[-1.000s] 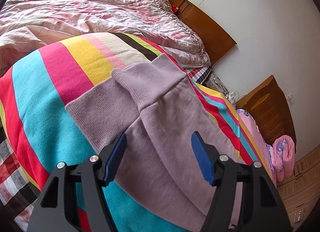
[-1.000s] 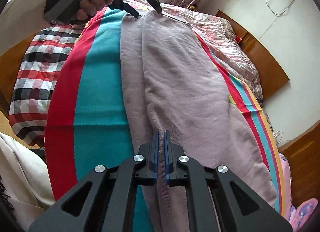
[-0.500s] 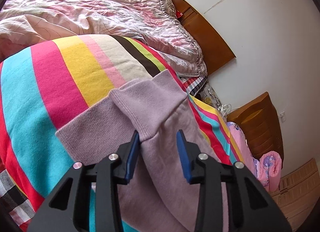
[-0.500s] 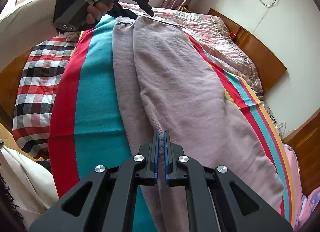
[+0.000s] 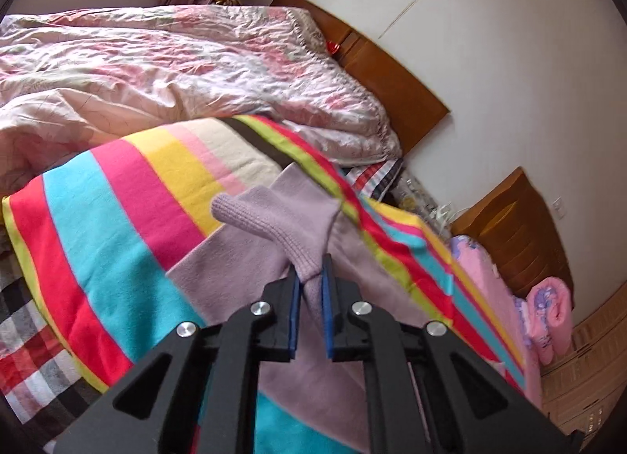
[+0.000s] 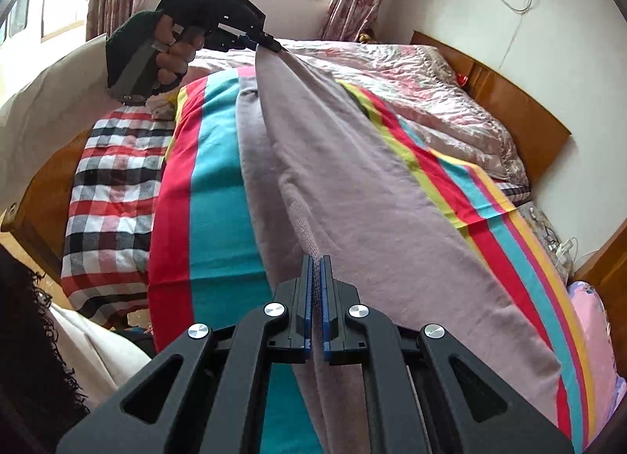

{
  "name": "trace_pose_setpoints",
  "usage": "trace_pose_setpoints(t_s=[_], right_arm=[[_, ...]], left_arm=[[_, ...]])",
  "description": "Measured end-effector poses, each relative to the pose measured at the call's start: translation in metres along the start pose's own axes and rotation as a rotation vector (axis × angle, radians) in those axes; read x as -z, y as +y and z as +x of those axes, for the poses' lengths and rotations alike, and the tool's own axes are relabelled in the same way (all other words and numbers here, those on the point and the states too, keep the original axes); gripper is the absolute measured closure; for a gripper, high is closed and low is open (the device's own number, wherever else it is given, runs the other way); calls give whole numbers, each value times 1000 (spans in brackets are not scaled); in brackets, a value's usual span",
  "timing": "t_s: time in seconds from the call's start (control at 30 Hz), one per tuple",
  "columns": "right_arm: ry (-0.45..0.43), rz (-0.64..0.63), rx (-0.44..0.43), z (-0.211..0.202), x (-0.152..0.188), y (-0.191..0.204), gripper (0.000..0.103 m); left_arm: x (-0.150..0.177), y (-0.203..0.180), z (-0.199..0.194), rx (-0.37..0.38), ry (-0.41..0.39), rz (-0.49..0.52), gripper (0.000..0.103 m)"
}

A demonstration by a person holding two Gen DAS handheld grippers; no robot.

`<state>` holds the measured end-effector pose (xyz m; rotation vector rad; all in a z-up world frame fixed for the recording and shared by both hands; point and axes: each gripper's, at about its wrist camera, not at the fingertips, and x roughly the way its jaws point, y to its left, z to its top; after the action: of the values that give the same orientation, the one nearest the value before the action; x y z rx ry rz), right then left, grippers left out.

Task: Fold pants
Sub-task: 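Grasp the pant leg edge with the right gripper while the left gripper grasps the cuff, then open both grippers and release the lilac pants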

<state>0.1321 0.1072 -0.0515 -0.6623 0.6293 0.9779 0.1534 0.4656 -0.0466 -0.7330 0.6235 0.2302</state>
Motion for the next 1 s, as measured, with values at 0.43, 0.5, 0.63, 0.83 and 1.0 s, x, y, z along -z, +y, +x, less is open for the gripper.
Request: trace_pose_setpoints(t_s=[0.43, 0.5, 0.63, 0.83, 1.0], right_arm=[[53, 24, -36, 30, 10, 12, 89], [54, 65, -65, 29, 9, 9, 84], [3, 164, -180, 5, 12, -11, 76], [-66, 475, -28, -60, 68, -86, 76], [32, 583, 57, -67, 111, -91, 76]], left_arm=[[22, 30, 22, -54, 25, -24, 89], [24, 34, 21, -46, 13, -34, 88], [23, 19, 3, -198, -57, -26, 62], [43, -67, -51, -167, -221, 156, 23], [121, -139, -1, 16, 63, 380, 22]])
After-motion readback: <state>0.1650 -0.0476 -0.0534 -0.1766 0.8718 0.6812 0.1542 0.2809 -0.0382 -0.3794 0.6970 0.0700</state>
